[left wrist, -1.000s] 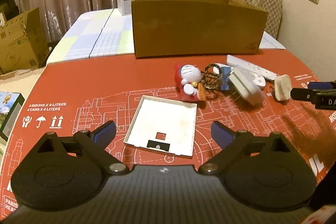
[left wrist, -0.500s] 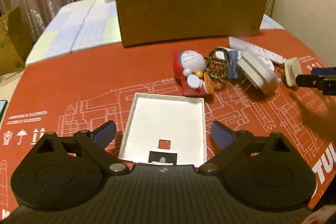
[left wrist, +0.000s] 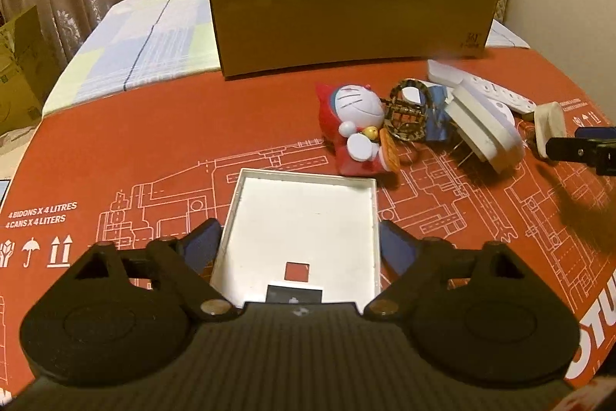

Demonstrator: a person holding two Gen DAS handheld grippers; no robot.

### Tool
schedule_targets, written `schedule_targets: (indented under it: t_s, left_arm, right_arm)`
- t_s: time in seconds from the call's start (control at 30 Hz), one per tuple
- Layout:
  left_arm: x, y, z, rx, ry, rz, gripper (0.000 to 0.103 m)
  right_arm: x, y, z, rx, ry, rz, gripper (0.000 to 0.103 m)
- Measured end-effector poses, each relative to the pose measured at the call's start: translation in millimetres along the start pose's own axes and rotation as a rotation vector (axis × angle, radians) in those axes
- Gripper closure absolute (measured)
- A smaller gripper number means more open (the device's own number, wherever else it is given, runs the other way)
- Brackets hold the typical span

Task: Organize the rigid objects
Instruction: 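Grasp the white tray with the left tool while the right tool grasps the beige plug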

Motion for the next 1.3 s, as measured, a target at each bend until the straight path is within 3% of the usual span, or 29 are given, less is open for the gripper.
schedule_targets:
  t_s: [0.27, 0.57, 0.93, 1.0, 1.3]
  left_arm:
    - [2, -1, -3, 0.013, 0.006, 0.006, 0.02]
    - [9, 1, 8, 0.094, 0.019, -0.013, 0.02]
    - [16, 5, 6, 0.105, 0.011, -0.043, 0.02]
    - [20, 6, 4, 0.101, 0.001, -0.052, 0.02]
    - [32, 10, -4, 0.094, 0.0, -0.086, 0.02]
  right_arm:
    - [-3, 1, 1, 0.0, 0.001, 0.003, 0.03]
    - [-8, 7, 6, 0.022, -0.008, -0.012, 0.031]
    - [-21, 10, 9, 0.045, -0.026, -0.004, 0.049]
    - [-22, 10, 10, 0.051, -0.027, -0.003, 0.057]
    - [-17, 10, 11, 0.057, -0.039, -0.013, 0.058]
Point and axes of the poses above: each gripper's, at about its wrist camera, not at the fingertips, and x roughly against the way its jaws point, z to its left, y to its top, the point moved 6 cm from there along -x, roughly the way its jaws point, and after that the axes turned 4 degrees about z, right-handed, at the moved point
